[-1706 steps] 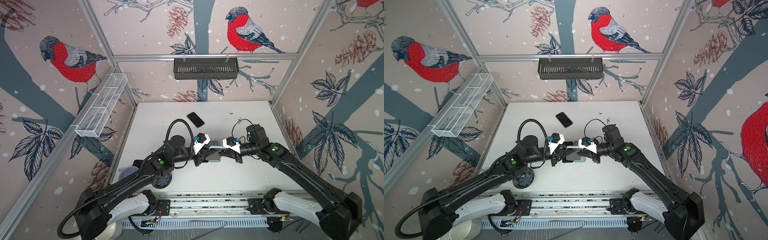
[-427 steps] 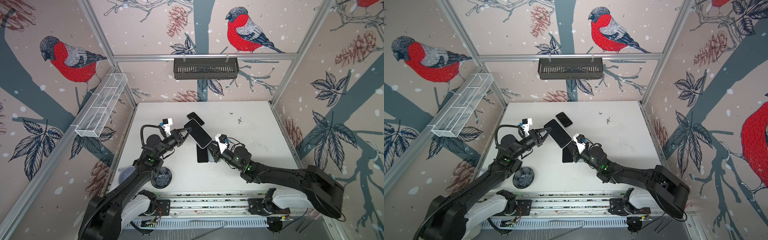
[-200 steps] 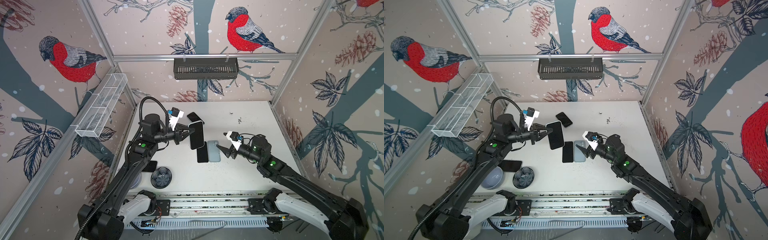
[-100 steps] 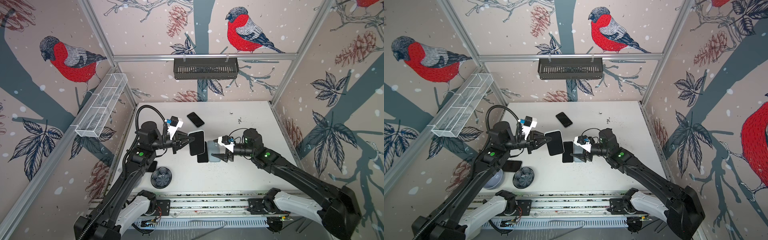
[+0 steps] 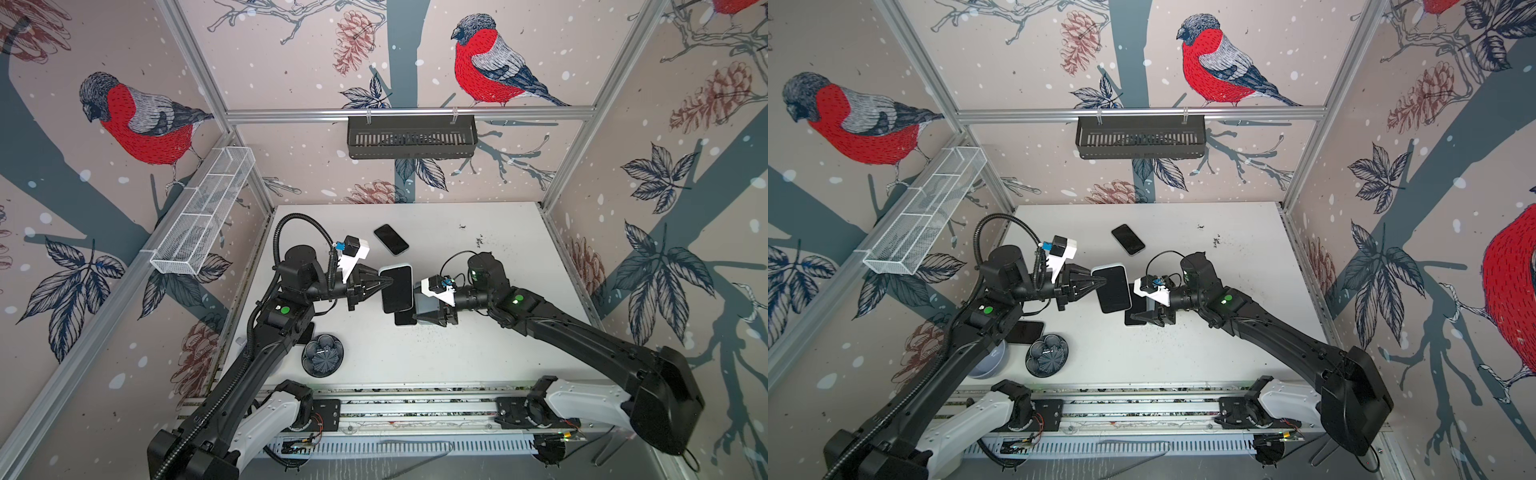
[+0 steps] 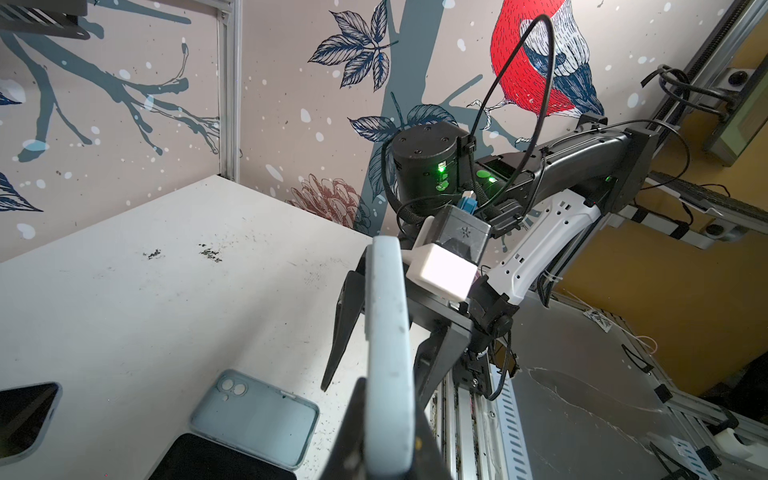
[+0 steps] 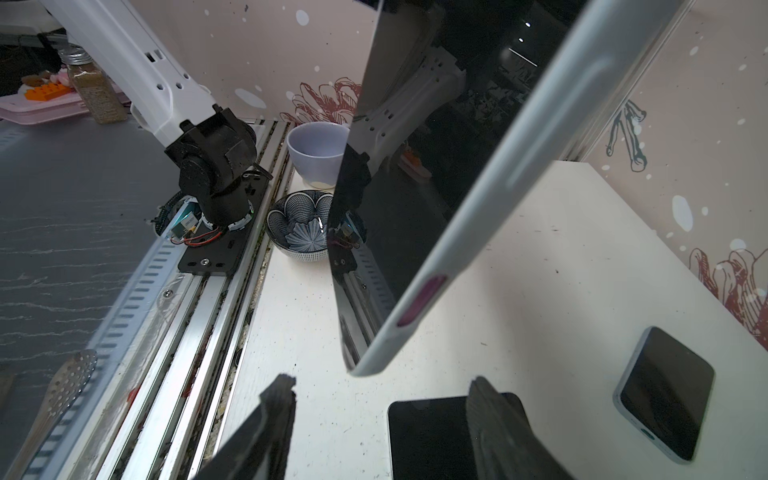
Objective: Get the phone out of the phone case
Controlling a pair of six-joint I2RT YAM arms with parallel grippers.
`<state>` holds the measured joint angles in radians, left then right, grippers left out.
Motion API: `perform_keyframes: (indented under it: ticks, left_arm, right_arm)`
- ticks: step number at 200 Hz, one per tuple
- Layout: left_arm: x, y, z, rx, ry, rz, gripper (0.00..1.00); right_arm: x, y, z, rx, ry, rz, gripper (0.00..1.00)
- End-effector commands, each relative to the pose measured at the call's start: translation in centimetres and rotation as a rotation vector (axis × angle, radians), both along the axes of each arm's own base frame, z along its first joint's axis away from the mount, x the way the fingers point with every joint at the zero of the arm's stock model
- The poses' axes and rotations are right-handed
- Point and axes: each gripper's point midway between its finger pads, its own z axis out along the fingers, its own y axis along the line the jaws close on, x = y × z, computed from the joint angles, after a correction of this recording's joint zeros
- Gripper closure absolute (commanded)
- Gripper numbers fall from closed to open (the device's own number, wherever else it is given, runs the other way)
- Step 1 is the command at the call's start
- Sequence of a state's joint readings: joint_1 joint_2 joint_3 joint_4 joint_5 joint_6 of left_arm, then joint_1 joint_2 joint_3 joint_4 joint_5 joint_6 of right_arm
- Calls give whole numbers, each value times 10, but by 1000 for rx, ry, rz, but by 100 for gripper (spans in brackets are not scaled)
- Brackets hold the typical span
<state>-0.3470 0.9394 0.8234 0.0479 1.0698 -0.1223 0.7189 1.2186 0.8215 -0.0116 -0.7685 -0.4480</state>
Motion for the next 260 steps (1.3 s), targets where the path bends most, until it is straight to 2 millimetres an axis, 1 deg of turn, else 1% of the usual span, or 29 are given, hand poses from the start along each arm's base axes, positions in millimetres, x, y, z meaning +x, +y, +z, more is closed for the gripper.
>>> perform_keyframes:
  ticks: [1,22,55,58,72,115,165,192,226,236,260]
  left_arm:
    - [-1,-1,10,-19,-83,-13,100]
    - [0,-2,9,-18,-82,-17,100]
    - [0,-4,7,-16,-85,-24,100]
    - [0,-4,8,-16,-87,-25,100]
    - [0,-4,7,-15,-89,-24,100]
    - [0,-6,7,-17,-86,-32,100]
    - [0,-7,4,-13,-82,-37,100]
    - [0,-7,3,-11,-80,-37,100]
    - [0,-10,-1,-6,-65,-49,100]
    - [0,-11,-3,-4,-58,-52,100]
    - [0,-14,-4,-9,-37,-61,100]
  right_arm:
    - [-6,4,3,8,-1,47,35]
    - [-5,6,0,3,5,50,37]
    - [-5,7,2,6,-2,51,40]
    - [-3,8,-5,-7,14,52,41]
    - [-3,9,-7,-12,18,54,42]
    - [-1,10,-11,-24,27,60,52]
    - [1,11,-13,-34,38,60,58]
    - [1,11,-15,-38,39,63,69]
    - [0,12,-15,-42,31,76,94]
    - [0,12,-14,-38,21,81,97]
    - [1,12,-14,-26,-24,80,99]
